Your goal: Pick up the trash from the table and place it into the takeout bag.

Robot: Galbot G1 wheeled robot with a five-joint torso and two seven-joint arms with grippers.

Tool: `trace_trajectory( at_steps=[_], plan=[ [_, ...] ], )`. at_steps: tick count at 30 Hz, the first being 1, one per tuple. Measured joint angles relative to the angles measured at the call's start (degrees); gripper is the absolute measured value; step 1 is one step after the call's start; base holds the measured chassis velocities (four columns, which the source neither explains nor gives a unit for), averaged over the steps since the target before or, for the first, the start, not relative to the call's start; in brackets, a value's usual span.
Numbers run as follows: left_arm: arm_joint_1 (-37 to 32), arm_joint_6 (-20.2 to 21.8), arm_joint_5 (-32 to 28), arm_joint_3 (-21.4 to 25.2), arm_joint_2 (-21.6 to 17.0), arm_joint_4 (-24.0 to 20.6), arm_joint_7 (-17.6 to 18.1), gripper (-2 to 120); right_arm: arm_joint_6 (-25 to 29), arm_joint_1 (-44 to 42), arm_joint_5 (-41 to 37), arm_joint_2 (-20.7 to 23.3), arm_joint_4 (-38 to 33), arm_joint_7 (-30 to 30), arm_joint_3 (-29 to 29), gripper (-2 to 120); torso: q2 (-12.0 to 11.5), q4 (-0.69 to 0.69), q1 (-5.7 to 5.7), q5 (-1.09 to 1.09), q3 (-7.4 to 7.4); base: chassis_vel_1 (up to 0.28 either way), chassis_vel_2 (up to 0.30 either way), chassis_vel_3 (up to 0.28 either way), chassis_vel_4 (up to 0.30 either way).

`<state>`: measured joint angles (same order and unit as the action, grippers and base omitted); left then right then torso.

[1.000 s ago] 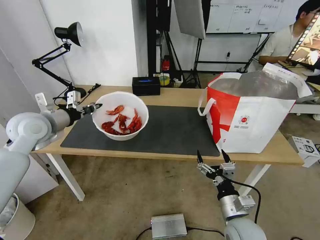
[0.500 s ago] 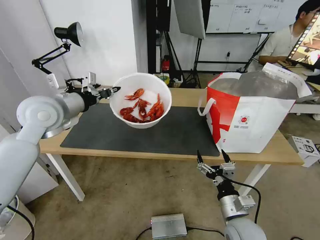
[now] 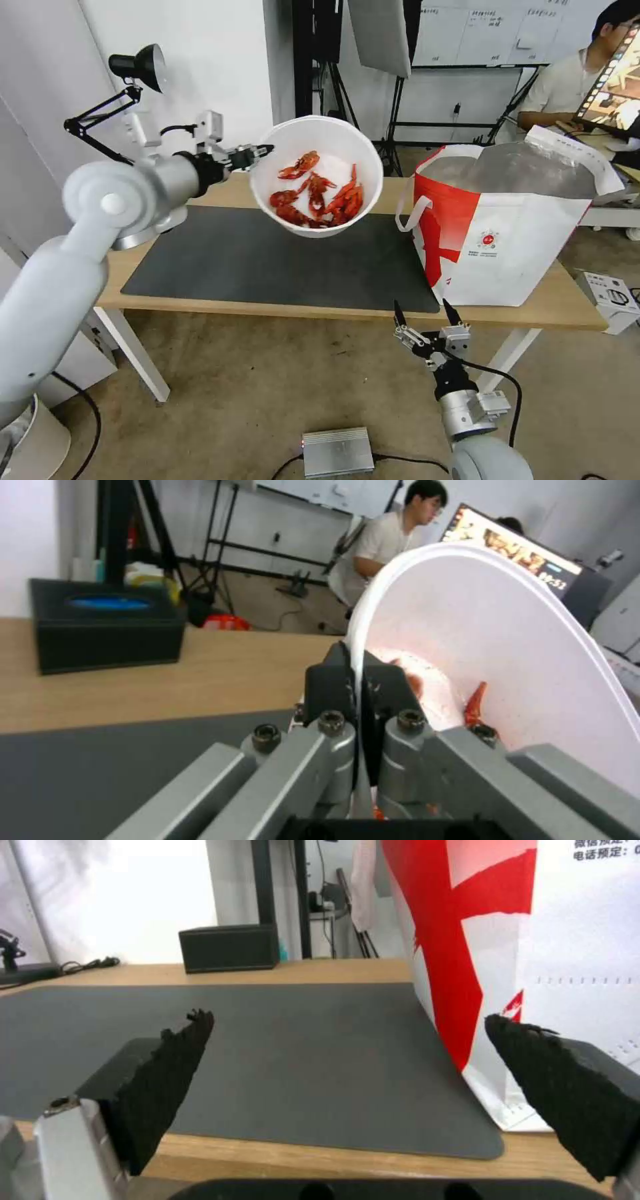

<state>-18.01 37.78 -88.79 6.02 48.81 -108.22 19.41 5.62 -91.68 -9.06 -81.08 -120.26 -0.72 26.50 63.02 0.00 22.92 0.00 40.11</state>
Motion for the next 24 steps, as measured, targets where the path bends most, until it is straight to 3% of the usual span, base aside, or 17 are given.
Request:
trace_trajectory(
  at_steps=[9,24],
  plan=[
    [10.8,0.0,-1.2,-10.1,4.8,6.0,1.6,0,0.0,0.0,0.0,0.0,0.0,0.0,0.0,100,0.0,0.00,0.00,0.01,0.00,0.000,0.000,0.000,0.000],
    [22.9,0.1,-1.9,-18.3,12.7,13.8,1.9,0,0.0,0.0,0.0,0.0,0.0,0.0,0.0,100,0.0,-0.01,0.00,0.01,0.00,0.000,0.000,0.000,0.000]
  ],
)
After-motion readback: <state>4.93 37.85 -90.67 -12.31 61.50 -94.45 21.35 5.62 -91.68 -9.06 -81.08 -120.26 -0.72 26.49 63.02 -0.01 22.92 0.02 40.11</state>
